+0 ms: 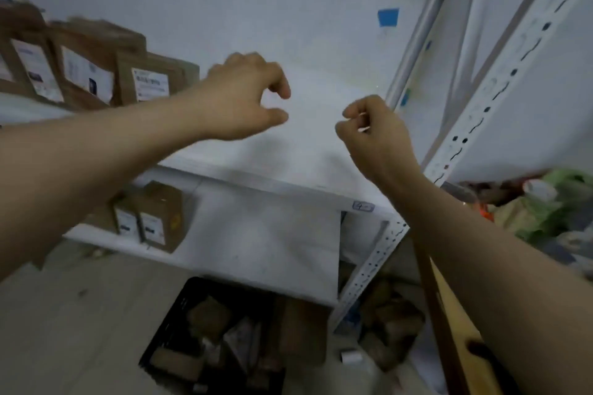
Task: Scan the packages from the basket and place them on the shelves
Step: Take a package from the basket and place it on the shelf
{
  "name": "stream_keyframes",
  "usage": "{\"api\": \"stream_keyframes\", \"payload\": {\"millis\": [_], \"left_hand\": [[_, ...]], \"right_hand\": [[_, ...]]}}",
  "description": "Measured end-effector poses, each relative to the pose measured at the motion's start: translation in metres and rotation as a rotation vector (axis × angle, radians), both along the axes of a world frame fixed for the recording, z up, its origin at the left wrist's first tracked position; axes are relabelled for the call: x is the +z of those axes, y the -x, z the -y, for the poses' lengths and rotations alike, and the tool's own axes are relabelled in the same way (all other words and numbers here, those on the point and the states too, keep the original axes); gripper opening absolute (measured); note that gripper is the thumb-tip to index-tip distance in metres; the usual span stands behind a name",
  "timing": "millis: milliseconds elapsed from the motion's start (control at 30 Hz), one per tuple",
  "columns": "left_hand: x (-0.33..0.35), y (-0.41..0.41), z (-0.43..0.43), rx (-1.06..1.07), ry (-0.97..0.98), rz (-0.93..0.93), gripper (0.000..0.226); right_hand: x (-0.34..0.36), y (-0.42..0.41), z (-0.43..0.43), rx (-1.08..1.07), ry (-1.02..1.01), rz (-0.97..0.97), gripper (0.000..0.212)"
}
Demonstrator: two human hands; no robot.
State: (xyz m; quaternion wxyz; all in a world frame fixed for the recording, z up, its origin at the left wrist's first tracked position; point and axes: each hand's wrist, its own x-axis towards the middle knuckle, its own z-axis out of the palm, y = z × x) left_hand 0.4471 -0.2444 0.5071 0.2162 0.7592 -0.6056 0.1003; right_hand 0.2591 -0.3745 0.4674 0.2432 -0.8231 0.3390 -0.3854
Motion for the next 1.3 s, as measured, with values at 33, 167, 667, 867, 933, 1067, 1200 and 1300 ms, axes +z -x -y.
{"api": "stream_keyframes", "payload": {"millis": [33, 167, 667, 867, 933, 1067, 1200, 1300], "left_hand": [[-0.026, 0.0, -0.006, -0.001, -0.07, -0.037, 0.035], [-0.126, -0.004, -0.041, 0.053, -0.327, -0.236, 0.035], [-0.4, 0.005, -0.144, 0.323, -0.689, -0.801, 0.024], [-0.474, -0.008, -0.152, 0.508, -0.735, -0.894, 0.023], [-0.498, -0.016, -0.155, 0.568, -0.739, -0.923, 0.033], [-0.543, -0.032, -0.165, 0.617, -0.739, -0.984, 0.064], [-0.598, -0.052, -0.172, 0.649, -0.742, -1.007, 0.06], [-0.645, -0.067, -0.174, 0.674, -0.736, -0.961, 0.053]], "right_hand": [[-0.024, 0.0, -0.005, 0.001, -0.061, -0.05, 0.012], [-0.114, 0.001, -0.032, 0.041, -0.35, -0.274, 0.012], [-0.387, -0.005, -0.091, 0.105, -0.889, -0.747, 0.02], [-0.465, -0.038, -0.092, 0.192, -0.986, -0.849, 0.022], [-0.488, -0.05, -0.089, 0.212, -0.959, -0.88, 0.021], [-0.54, -0.08, -0.09, 0.26, -0.948, -0.972, 0.02], [-0.597, -0.113, -0.095, 0.367, -0.915, -1.037, 0.034], [-0.647, -0.133, -0.105, 0.432, -0.855, -1.058, 0.057]]}}
